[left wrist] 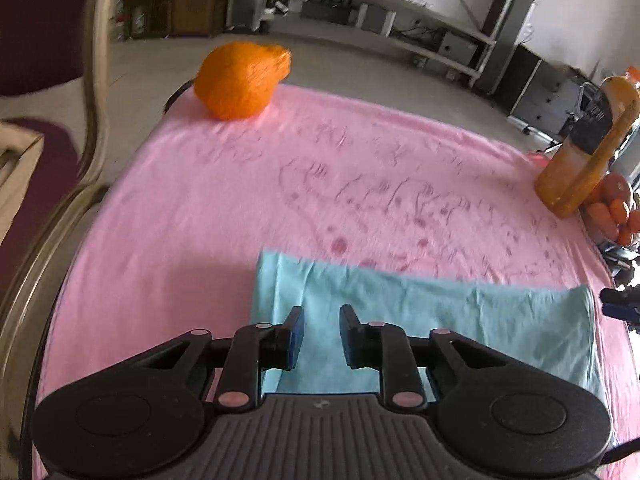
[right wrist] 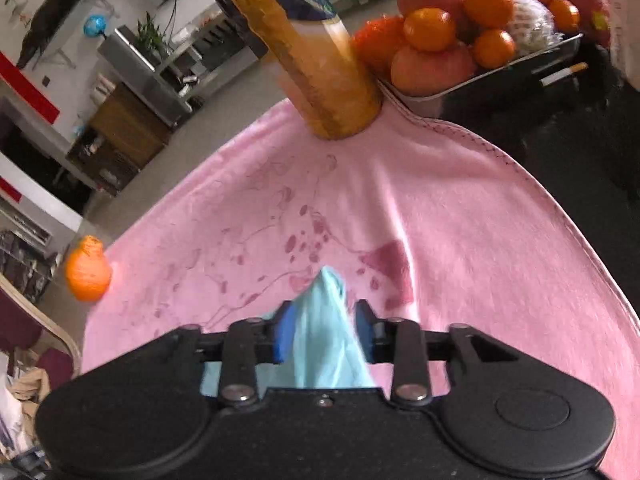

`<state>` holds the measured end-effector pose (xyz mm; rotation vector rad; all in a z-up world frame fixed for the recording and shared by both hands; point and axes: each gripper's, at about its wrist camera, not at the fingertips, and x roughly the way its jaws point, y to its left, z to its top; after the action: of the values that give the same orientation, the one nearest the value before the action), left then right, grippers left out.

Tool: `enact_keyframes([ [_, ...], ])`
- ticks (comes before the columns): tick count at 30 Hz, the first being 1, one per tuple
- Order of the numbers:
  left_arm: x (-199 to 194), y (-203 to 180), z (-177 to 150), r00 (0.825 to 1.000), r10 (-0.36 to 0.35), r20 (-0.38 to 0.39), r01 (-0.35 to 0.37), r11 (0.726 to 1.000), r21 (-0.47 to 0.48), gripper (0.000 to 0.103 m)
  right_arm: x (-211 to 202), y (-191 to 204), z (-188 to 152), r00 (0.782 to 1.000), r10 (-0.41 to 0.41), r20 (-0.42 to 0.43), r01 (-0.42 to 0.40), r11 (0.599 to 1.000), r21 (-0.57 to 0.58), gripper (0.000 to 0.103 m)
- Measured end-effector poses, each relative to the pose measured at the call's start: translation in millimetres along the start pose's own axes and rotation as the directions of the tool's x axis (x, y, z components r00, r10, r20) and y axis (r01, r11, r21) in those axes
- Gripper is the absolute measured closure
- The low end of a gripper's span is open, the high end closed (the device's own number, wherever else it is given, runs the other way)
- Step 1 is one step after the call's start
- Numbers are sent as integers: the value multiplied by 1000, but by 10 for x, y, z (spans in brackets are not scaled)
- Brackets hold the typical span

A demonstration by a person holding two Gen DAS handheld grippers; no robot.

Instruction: Fold clothes

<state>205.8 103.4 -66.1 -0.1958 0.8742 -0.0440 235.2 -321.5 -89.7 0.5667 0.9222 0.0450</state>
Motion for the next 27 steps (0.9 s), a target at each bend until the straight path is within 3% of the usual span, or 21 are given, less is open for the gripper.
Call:
enact_keyframes([
  [2,101,-30,36,1000,-2,-5,2,1000,7,86,80,-14,28,1000,3,-14,-3,1000,-4,75],
  [4,228,-67,59,1000,14,-20,-14,1000,13,92,175,-10,29,999,-5,-39,4,1000,-9,84],
  [6,370,-83,71,996,84,-38,-83,996,23,97,274,-8,33,998,-11,-58,10,1000,-19,98],
  [7,394,-70,81,993,112,-33,-112,994,16,98,316,-3,36,998,-16,-62,14,1000,-27,100],
  [10,460,-22,112,981,193,-19,-193,981,-11,95,327,100,53,998,-66,-8,65,994,-91,100],
  [13,451,100,114,977,215,2,-214,974,-75,93,391,176,51,990,-137,42,141,978,-153,100],
  [16,402,106,102,971,240,12,-239,969,-70,92,446,160,34,981,-182,60,191,963,-189,100],
  [19,317,176,96,963,268,15,-265,958,-110,91,314,85,44,973,-223,67,230,964,-136,93],
  [22,106,306,102,946,323,3,-318,934,-165,90,45,-27,34,948,-298,113,308,947,-88,90],
  [24,-85,299,99,944,329,3,-324,933,-156,90,-174,-139,41,963,-251,95,251,968,10,88],
  [27,-495,233,23,959,280,34,-273,951,-143,86,-532,-280,-4,992,-80,93,61,980,191,81],
])
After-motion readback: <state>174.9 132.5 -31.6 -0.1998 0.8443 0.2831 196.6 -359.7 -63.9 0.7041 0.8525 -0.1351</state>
